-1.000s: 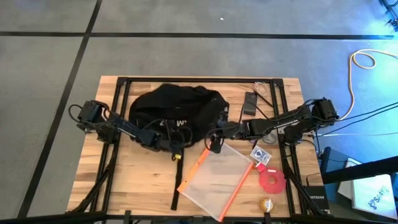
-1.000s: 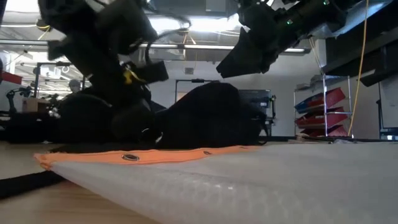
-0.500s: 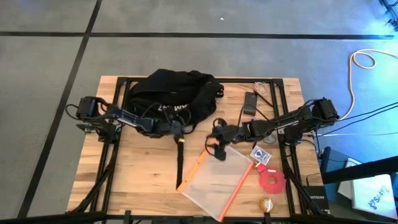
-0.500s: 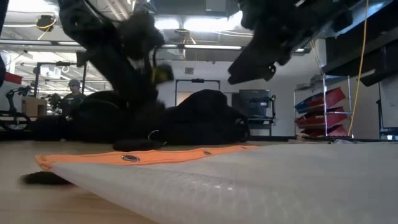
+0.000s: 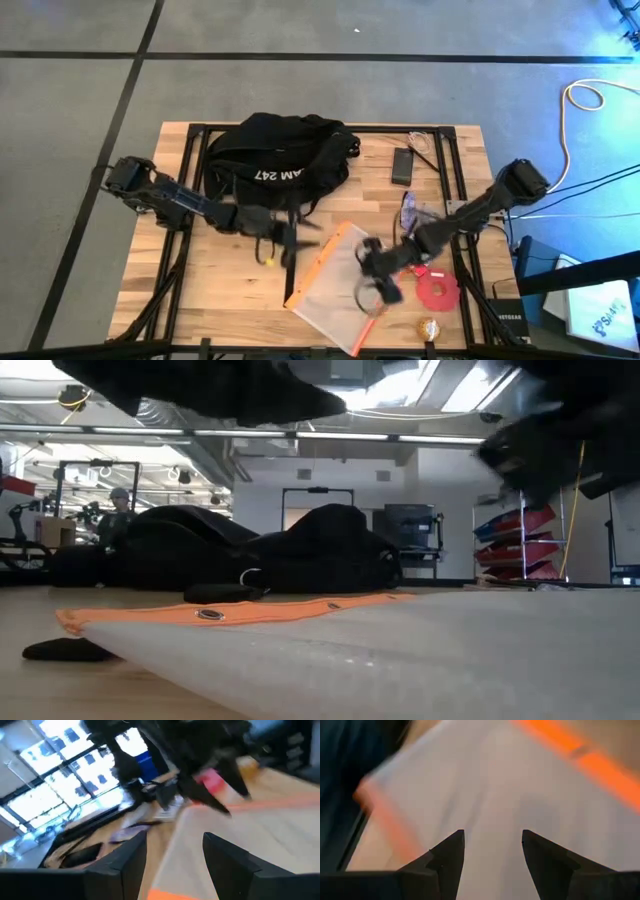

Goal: Unpack backpack
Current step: Put the purple granola bar into the zipper pouch

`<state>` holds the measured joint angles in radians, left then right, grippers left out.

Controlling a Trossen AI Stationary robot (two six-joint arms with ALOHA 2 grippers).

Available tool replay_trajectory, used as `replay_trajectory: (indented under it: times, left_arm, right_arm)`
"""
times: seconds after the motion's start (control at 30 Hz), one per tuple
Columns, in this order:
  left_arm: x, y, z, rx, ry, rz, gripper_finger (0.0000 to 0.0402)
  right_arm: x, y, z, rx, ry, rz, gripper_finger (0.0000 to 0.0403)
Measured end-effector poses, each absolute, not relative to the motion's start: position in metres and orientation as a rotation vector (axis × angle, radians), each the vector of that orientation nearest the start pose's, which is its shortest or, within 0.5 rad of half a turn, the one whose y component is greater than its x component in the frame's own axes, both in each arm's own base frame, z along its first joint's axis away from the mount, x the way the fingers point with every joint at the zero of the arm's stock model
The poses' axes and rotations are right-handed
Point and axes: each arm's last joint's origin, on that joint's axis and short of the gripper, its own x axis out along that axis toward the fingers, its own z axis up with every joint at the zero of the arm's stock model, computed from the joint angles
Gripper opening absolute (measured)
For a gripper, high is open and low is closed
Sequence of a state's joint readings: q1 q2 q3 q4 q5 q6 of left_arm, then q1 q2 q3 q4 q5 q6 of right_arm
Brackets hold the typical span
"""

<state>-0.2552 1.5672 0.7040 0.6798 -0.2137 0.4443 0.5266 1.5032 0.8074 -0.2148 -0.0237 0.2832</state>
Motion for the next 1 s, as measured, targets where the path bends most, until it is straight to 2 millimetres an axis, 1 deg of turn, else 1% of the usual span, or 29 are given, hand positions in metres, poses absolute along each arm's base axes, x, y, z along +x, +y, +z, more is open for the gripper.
replay_trajectory:
  times: [0.07,0.13,0.23,0.37,0.47,0.53,0.6,0.7,0.8,0.9,1.0]
  left_arm:
    - [0.313,-0.085,0.19,0.54,0.223,-0.061,0.0177]
    - [0.316,-0.092,0.184,0.554,0.244,-0.058,0.0177]
    - [0.323,-0.099,0.18,0.475,0.23,-0.06,0.0177]
    - [0.328,-0.109,0.161,0.377,0.273,-0.144,0.0177]
    - [0.333,-0.113,0.151,0.304,0.259,-0.212,0.0177]
    - [0.335,-0.115,0.143,0.261,0.265,-0.23,0.0177]
    - [0.337,-0.115,0.135,0.228,0.267,-0.227,0.0177]
    - [0.339,-0.115,0.132,0.175,0.235,-0.22,0.0177]
    - [0.34,-0.116,0.129,0.161,0.241,-0.219,0.0177]
    - [0.34,-0.116,0.126,0.164,0.248,-0.219,0.0177]
    - [0.34,-0.114,0.124,0.161,0.257,-0.212,0.0177]
  right_arm:
    - [0.238,0.155,0.177,-0.048,0.994,0.437,0.0182]
    - [0.231,0.164,0.176,-0.071,1.001,0.446,0.0182]
    - [0.223,0.173,0.176,-0.093,0.986,0.388,0.0182]
    - [0.214,0.186,0.172,-0.128,0.995,0.419,0.0182]
    - [0.207,0.194,0.17,-0.092,1.011,0.428,0.0182]
    - [0.207,0.198,0.17,-0.019,1.006,0.406,0.0182]
    - [0.208,0.202,0.171,0.011,0.977,0.401,0.0182]
    - [0.21,0.213,0.169,0.005,0.895,0.412,0.0182]
    - [0.213,0.223,0.163,-0.015,0.851,0.464,0.0185]
    - [0.214,0.226,0.153,-0.016,0.885,0.471,0.0199]
    - [0.216,0.227,0.147,-0.011,0.895,0.466,0.0223]
